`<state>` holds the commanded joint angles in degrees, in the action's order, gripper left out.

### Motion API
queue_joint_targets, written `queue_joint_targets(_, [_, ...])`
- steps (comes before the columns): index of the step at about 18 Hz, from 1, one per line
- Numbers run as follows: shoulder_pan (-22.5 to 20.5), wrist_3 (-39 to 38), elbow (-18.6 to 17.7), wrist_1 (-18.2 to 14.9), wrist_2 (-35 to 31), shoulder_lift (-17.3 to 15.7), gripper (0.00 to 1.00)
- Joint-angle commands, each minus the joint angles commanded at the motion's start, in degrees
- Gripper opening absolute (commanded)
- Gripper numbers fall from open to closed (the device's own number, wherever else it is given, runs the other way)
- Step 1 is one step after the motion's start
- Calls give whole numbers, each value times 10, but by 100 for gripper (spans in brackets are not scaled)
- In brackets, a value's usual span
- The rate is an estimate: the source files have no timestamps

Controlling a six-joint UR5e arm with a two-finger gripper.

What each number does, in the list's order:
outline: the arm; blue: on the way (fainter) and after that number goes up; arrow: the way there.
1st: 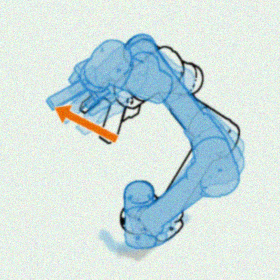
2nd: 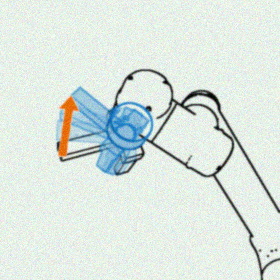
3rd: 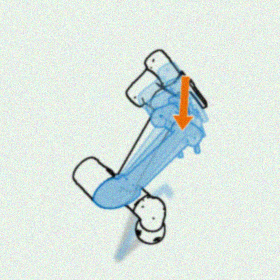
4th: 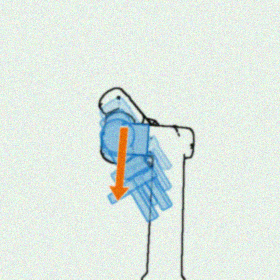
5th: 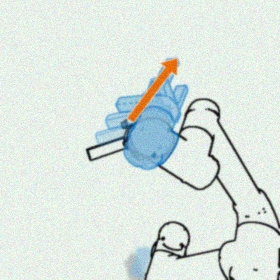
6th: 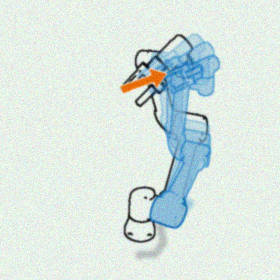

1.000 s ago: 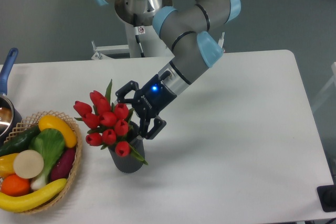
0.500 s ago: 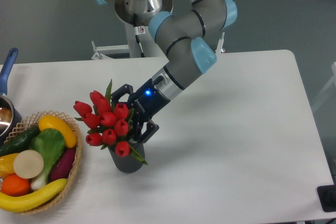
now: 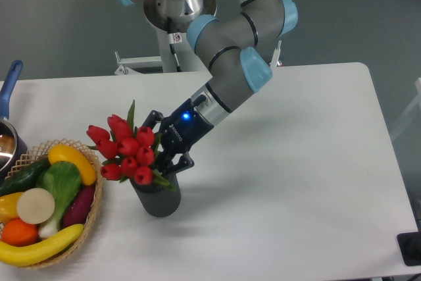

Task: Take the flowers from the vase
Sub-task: 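Close the gripper around the tulip stems just below the blooms, then lift the gripped tulips upward, drawing the stems out of the vase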

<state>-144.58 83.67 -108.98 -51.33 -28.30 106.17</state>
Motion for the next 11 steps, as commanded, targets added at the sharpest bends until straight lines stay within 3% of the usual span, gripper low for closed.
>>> queue_joint_targets(11, [-10,-26,4,-1,13,-5,42])
